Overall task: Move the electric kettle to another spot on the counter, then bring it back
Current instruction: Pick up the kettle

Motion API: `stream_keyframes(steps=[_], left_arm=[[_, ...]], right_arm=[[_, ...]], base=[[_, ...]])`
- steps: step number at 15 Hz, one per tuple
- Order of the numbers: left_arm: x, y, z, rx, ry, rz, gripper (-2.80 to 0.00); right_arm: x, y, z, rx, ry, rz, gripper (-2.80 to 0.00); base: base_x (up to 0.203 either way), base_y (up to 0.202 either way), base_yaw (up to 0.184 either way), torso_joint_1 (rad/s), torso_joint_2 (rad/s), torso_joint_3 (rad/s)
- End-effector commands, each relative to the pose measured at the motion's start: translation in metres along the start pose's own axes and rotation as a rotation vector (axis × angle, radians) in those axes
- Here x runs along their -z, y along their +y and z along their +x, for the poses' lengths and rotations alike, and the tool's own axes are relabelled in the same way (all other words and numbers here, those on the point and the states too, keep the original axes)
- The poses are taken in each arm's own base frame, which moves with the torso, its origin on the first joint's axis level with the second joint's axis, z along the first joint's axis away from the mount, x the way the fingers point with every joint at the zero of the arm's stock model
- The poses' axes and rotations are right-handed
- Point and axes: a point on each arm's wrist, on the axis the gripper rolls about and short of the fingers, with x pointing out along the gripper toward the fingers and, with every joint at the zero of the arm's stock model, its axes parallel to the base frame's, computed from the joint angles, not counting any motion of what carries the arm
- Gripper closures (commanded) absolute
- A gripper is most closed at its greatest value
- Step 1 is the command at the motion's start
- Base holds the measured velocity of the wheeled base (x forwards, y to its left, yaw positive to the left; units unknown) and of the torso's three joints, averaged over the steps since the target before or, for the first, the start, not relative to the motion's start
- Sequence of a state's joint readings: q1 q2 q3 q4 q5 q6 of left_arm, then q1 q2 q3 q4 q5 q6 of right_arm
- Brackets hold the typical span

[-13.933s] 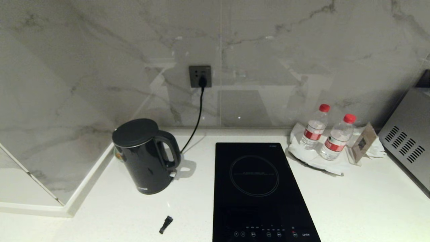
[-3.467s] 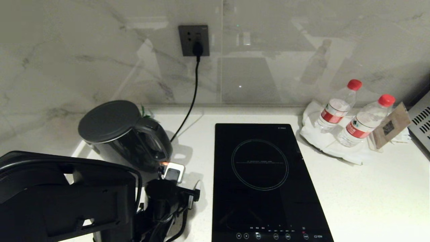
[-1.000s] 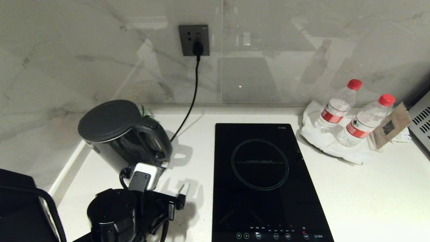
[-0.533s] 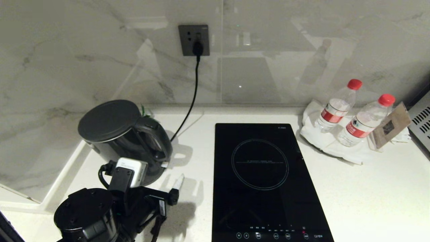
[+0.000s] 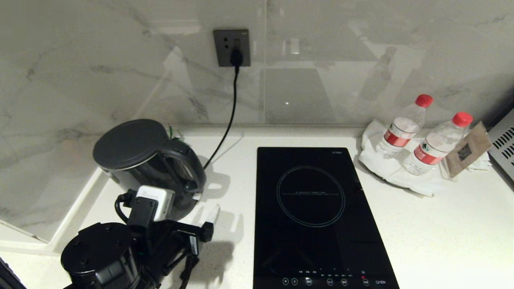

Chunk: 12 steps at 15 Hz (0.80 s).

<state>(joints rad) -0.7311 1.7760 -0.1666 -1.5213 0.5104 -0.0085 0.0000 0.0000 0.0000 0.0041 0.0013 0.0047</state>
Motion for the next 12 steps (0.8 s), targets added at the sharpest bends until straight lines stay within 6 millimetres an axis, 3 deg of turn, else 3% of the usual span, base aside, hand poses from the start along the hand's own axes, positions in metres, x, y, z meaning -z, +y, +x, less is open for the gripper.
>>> stream_keyframes(steps=[1,7,12], left_arm=[[-0.005,-0.002,0.004,-0.005,-0.028,-0.015,-2.80],[-0.026,-0.012,0.021,-0.007,-0.096,-0.053,-2.80],[-0.030,-0.014,0.031,-0.014,-0.103,-0.056,-2.80]], right_arm=[[0.000,0.000,0.000,0.000,0.000,0.000,0.00],[0.000,0.000,0.000,0.000,0.000,0.000,0.00],[0.000,0.000,0.000,0.000,-0.001,0.000,0.00]], base=[[0.000,0.000,0.000,0.000,0.00,0.000],[0.000,0.000,0.000,0.000,0.00,0.000],[0.000,0.000,0.000,0.000,0.00,0.000]])
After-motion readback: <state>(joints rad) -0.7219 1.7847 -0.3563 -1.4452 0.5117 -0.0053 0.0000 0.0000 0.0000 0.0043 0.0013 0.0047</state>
